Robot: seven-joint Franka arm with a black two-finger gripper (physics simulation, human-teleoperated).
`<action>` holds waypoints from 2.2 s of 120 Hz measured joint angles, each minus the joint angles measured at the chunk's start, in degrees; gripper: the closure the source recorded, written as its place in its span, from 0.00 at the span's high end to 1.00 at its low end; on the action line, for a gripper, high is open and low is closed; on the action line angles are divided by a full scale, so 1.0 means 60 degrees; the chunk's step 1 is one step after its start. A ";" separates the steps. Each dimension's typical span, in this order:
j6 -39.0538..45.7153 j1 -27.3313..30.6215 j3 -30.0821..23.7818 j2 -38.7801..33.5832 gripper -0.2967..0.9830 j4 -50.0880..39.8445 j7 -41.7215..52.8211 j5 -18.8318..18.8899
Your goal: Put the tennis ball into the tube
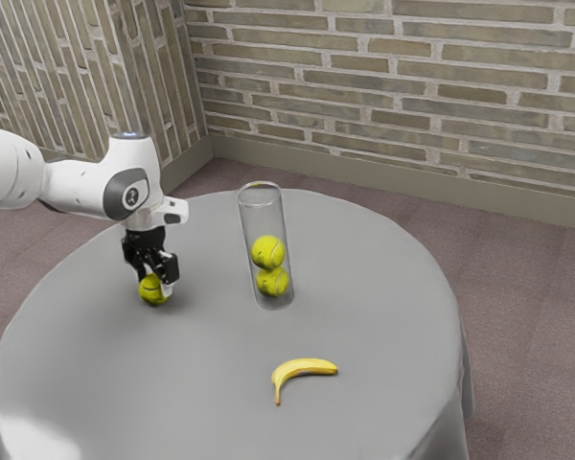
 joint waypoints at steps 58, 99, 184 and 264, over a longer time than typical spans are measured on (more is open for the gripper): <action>0.0060 0.0011 -0.0020 0.0039 0.54 -0.0102 -0.0135 -0.0051; 0.0127 0.0020 -0.0941 -0.1464 0.42 -0.0345 -0.0320 -0.0196; 0.0178 -0.0358 -0.2773 -0.2489 0.43 0.1511 -0.0617 -0.1211; -0.2511 -0.0718 -0.2981 -0.3204 0.75 0.2150 -0.0333 -0.0521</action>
